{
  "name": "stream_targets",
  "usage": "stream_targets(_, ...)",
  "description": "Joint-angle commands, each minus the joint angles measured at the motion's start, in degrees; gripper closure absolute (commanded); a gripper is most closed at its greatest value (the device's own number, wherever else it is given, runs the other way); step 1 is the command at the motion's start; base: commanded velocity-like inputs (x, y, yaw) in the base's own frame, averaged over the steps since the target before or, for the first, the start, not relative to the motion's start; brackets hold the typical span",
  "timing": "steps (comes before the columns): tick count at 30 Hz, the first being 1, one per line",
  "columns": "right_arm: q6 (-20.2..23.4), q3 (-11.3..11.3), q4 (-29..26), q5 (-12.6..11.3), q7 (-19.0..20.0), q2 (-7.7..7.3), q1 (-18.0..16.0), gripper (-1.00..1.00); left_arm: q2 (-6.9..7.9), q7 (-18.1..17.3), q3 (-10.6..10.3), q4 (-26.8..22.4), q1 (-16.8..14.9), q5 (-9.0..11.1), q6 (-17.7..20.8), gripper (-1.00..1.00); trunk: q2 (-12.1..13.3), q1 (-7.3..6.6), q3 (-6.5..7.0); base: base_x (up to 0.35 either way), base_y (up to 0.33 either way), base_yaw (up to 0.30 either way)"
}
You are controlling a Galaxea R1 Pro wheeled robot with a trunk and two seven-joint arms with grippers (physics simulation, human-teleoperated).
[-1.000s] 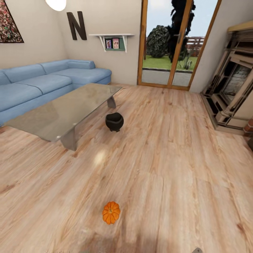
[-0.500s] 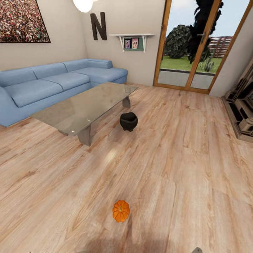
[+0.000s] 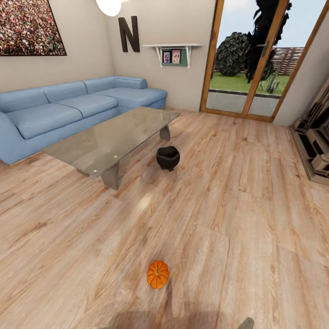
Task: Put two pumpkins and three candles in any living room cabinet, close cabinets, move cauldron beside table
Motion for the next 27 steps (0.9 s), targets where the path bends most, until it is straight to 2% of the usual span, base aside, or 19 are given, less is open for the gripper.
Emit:
stream_targets(1,0.0,0.0,0.0,0.0,0.0,0.01,0.0,-1.0,0.0,0.0,0.0,0.0,0.0,0.0,0.0,-1.0,0.0,0.0,0.0,0.0,0.0,0.0)
stream_targets(7,0.1,0.0,1.6,0.1,0.3,0.05,0.3,-1.0,0.08,0.0,0.0,0.1,0.0,-0.1,-0.1,-1.0,0.0,0.0,0.0,0.02,0.0,0.0)
stream_targets(8,-0.2,0.0,1.7,0.2,0.5,0.1,0.5,-1.0,0.9,0.0,0.0,0.2,0.0,0.0,-0.2,-1.0,0.0,0.0,0.0,0.309,0.0,0.0)
stream_targets(10,-0.7,0.0,1.6,0.2,0.5,0.13,0.5,-1.0,1.1,0.0,0.0,0.1,0.0,-0.1,-0.2,-1.0,0.0,0.0,0.0,0.323,0.0,0.0)
stream_targets(20,-1.0,0.0,1.6,0.2,0.4,1.17,0.6,-1.0,1.2,0.0,0.0,0.1,0.0,-0.1,-0.2,-1.0,0.0,0.0,0.0,0.332,0.0,0.0)
stream_targets(23,-1.1,-0.1,1.1,0.3,0.4,1.28,0.6,-1.0,1.14,0.0,0.0,0.0,0.0,0.0,-1.4,-1.0,0.0,0.0,0.0,0.147,0.0,0.0)
stream_targets(27,-0.5,-1.3,-1.2,-0.9,0.2,2.86,0.3,-1.0,0.76,0.2,0.1,-0.6,-0.1,-0.2,-3.0,-1.0,0.0,0.0,0.0,0.026,0.0,0.0)
